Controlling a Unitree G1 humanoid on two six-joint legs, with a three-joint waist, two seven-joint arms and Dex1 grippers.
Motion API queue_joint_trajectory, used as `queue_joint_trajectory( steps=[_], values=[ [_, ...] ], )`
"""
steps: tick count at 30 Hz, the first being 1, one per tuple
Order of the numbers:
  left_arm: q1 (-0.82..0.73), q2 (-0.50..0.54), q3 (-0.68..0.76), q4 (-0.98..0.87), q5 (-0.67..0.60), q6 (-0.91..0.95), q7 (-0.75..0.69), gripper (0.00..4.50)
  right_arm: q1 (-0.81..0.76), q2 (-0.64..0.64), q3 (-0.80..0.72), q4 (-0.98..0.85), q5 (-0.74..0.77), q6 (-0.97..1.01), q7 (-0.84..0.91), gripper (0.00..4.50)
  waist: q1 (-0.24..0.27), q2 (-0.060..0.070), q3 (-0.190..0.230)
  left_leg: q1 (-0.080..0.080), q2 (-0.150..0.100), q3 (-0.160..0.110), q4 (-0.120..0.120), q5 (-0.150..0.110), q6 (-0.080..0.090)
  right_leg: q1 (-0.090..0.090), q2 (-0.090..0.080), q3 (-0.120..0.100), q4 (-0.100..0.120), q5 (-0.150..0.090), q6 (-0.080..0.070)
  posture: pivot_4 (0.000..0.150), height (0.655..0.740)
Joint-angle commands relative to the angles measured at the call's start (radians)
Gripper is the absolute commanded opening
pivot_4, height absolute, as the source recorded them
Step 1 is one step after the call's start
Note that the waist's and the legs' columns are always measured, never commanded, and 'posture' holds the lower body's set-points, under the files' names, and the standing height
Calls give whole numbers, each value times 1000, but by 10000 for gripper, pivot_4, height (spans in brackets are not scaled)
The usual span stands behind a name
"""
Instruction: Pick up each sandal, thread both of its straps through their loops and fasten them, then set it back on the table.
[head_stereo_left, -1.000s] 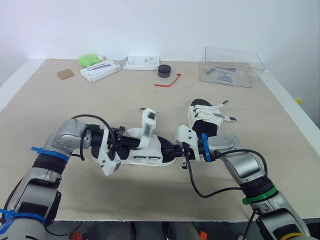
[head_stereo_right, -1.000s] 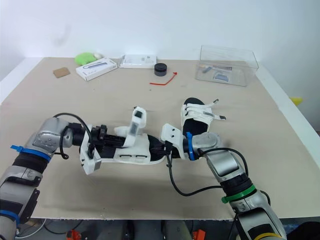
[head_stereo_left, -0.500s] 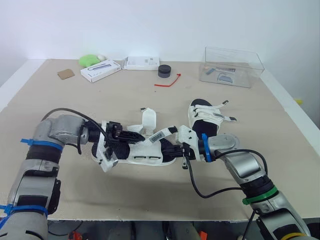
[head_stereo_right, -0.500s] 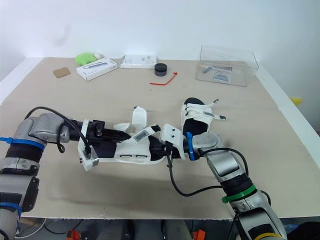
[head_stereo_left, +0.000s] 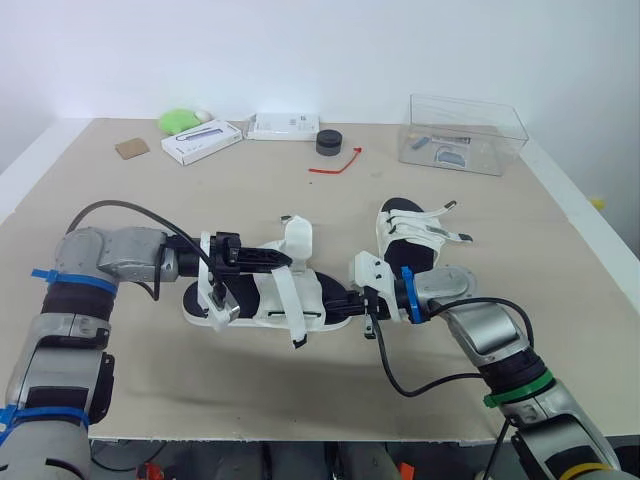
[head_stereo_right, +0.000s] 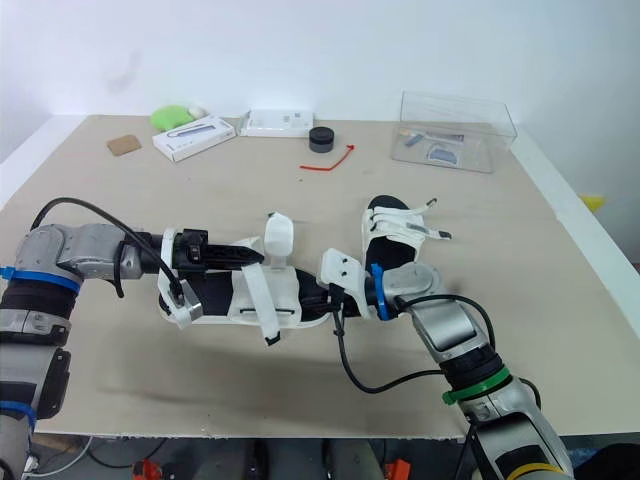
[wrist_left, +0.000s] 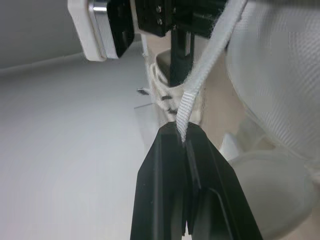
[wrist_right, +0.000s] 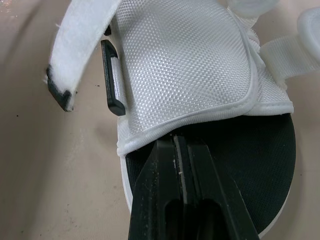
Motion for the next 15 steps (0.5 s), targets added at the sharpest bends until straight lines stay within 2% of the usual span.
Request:
queue_joint_trajectory(
  steps=[1, 4, 6, 10, 12, 15],
  values=[
    [-4, 58, -125, 38, -224, 37, -63, 152, -20, -3, -5, -4, -2, -18, 10, 0, 0, 0, 0, 0, 0, 0, 0, 0, 0, 0, 0, 0, 0, 0, 0, 1500, 7400],
    [25, 127, -227, -21, -389, 65, -109, 8215, -19, -5, -4, -2, -2, -20, 11, 0, -1, 0, 0, 0, 1, 0, 1, 0, 0, 0, 0, 0, 0, 0, 0, 1500, 7400],
    [51, 173, -292, -67, -494, 97, -155, 19076, -20, -5, -3, 0, -2, -21, 13, 0, 0, 0, 0, 0, 2, 0, 1, 0, 0, 0, 0, -1, 0, 0, -1, 1500, 7400],
    [118, 260, -379, -169, -690, 182, -257, 36352, -21, -2, 0, 5, -2, -25, 14, 0, 0, 0, 0, 0, 2, 0, 2, 0, 0, 0, 1, -1, 0, 1, -1, 1500, 7400],
    [168, 306, -394, -235, -797, 249, -309, 36352, -22, -1, 1, 9, -2, -28, 15, 0, -1, 0, 0, 0, 2, 0, 3, 0, 0, 0, 2, -1, 0, 1, -1, 1500, 7400],
    [271, 363, -382, -373, -1043, 467, -426, 36352, -26, -2, 1, 17, -2, -32, 18, 0, -2, 0, 0, 0, 4, 1, 3, 0, 0, 0, 1, 0, 0, 1, -2, 1500, 7400]
  ],
)
